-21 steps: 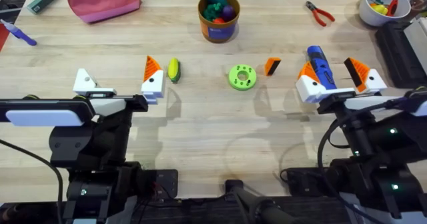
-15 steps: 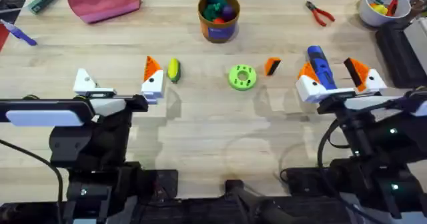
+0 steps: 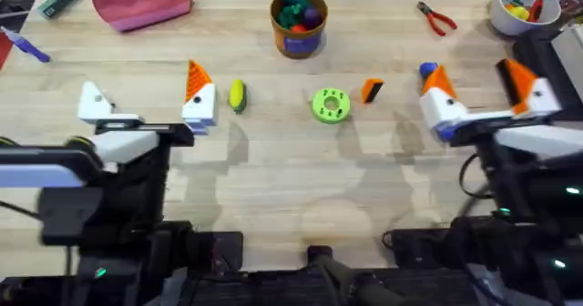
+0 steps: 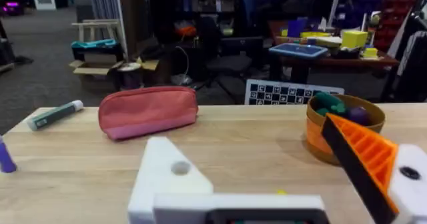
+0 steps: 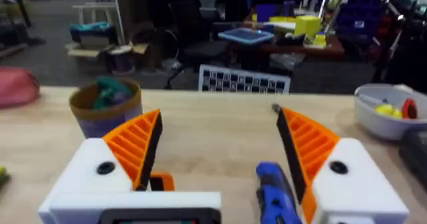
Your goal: Pick up the gripper from the table and insert it into the empty holder that is missing its gripper. Then pick up a screw, insert it into the mounting hole, and use the screwdriver to tighten it. Finally, clean up the table by picking up the vegetable and placing it into the bucket.
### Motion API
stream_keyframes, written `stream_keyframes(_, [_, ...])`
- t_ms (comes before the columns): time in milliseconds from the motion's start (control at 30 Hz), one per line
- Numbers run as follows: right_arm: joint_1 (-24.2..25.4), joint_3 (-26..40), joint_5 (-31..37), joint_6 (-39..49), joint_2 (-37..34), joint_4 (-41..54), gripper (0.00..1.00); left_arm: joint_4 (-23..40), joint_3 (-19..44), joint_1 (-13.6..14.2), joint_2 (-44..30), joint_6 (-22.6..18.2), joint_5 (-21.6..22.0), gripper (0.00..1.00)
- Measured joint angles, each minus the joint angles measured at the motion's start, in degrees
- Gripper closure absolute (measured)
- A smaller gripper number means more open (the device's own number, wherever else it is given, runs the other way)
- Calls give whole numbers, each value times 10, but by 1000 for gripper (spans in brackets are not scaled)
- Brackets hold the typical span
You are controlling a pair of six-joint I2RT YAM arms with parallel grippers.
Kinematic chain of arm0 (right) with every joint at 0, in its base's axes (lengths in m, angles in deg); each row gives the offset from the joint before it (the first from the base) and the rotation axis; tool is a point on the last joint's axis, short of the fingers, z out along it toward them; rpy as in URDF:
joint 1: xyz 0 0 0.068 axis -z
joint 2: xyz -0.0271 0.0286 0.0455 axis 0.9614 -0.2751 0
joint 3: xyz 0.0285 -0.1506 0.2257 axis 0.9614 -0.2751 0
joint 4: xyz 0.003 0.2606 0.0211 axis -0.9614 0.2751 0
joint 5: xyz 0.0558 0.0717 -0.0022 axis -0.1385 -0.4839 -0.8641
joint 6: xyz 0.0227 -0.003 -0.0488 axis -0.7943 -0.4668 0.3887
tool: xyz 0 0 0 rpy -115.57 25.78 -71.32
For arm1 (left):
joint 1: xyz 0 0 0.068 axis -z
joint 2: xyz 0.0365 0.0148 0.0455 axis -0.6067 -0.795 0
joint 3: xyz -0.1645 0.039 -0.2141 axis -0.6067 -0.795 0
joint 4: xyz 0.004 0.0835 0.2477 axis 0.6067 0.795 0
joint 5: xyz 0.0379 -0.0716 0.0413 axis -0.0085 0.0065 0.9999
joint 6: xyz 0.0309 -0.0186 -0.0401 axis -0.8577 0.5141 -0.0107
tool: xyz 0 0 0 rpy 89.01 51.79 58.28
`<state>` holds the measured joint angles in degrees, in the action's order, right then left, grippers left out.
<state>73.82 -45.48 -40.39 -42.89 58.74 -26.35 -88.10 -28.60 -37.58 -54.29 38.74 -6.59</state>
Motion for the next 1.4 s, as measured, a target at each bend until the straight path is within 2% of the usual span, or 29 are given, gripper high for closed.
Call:
stream_keyframes(133, [0, 84, -1, -6, -16, 42, 7, 108, 106, 0, -28, 0, 10, 5])
stream_keyframes(267, [0, 182, -3, -9, -70, 111, 7, 200, 230, 0, -101, 0, 26, 5])
stream_keyframes(500, [0, 363, -4, -31, -254, 316, 8, 390, 428, 0, -314, 0, 33, 5])
stream_keyframes(733, [0, 517, -4, -34, -441, 499, 8, 531, 562, 0, -498, 0, 34, 5])
stream_keyframes(900, [0, 605, -4, -34, -557, 617, 8, 621, 626, 0, -603, 0, 34, 6])
stream_keyframes(1033, [0, 638, -4, -34, -627, 652, 8, 648, 650, 0, -666, 4, 34, 6])
stream_keyframes(1267, [0, 641, -4, -34, -673, 655, 8, 649, 651, 0, -727, 5, 31, 6])
stream_keyframes(1400, [0, 641, -4, -34, -681, 653, 8, 643, 651, 0, -744, 6, 14, 8])
